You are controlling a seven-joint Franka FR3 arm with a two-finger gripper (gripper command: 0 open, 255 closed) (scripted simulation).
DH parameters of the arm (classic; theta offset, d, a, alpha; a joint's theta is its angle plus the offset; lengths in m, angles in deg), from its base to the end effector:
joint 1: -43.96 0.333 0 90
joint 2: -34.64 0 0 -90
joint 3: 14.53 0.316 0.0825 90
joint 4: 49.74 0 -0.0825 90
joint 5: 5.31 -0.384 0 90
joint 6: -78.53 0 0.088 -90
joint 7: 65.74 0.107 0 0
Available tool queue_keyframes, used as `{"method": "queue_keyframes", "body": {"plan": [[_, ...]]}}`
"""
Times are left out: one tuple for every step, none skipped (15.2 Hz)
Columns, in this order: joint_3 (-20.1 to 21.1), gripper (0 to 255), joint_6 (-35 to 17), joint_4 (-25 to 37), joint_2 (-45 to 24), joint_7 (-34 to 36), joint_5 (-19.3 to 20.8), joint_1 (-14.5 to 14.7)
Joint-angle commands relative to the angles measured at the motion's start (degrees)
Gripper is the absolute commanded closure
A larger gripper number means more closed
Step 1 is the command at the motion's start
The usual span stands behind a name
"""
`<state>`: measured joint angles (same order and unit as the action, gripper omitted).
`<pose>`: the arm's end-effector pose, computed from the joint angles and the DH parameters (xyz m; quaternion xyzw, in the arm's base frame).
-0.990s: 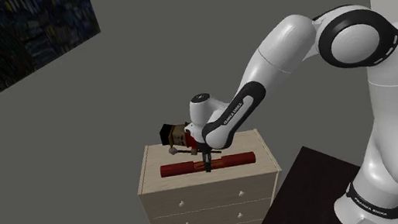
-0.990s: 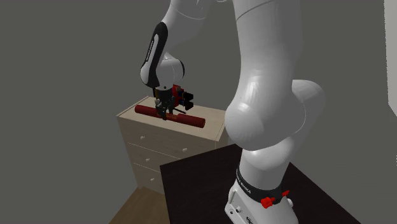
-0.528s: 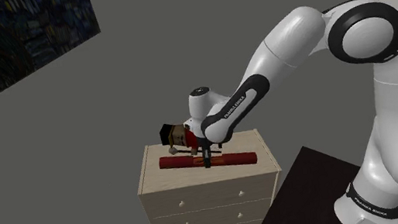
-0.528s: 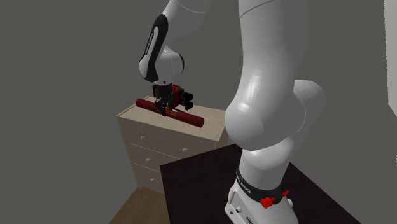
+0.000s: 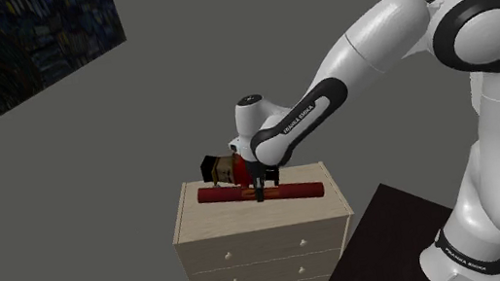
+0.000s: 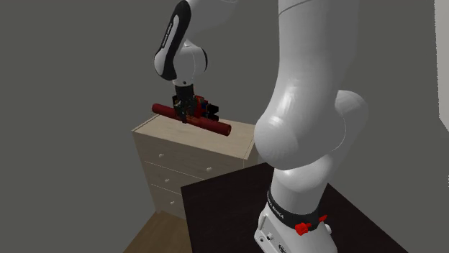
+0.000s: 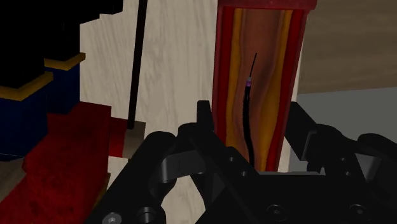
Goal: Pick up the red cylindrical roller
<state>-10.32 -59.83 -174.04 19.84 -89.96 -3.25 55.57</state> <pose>0.5398 0.1525 0.2735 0.9353 0.3539 -0.0062 0.0020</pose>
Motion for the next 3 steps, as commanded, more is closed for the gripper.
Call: {"method": "queue_keyframes", "body": {"plan": [[0.0,255,1.3,0.2,1.1,-0.2,-0.1,-0.1],[0.0,255,1.4,0.2,1.2,-0.2,-0.2,-0.1],[0.0,255,1.4,0.2,1.2,-0.2,-0.2,-0.1]]}}
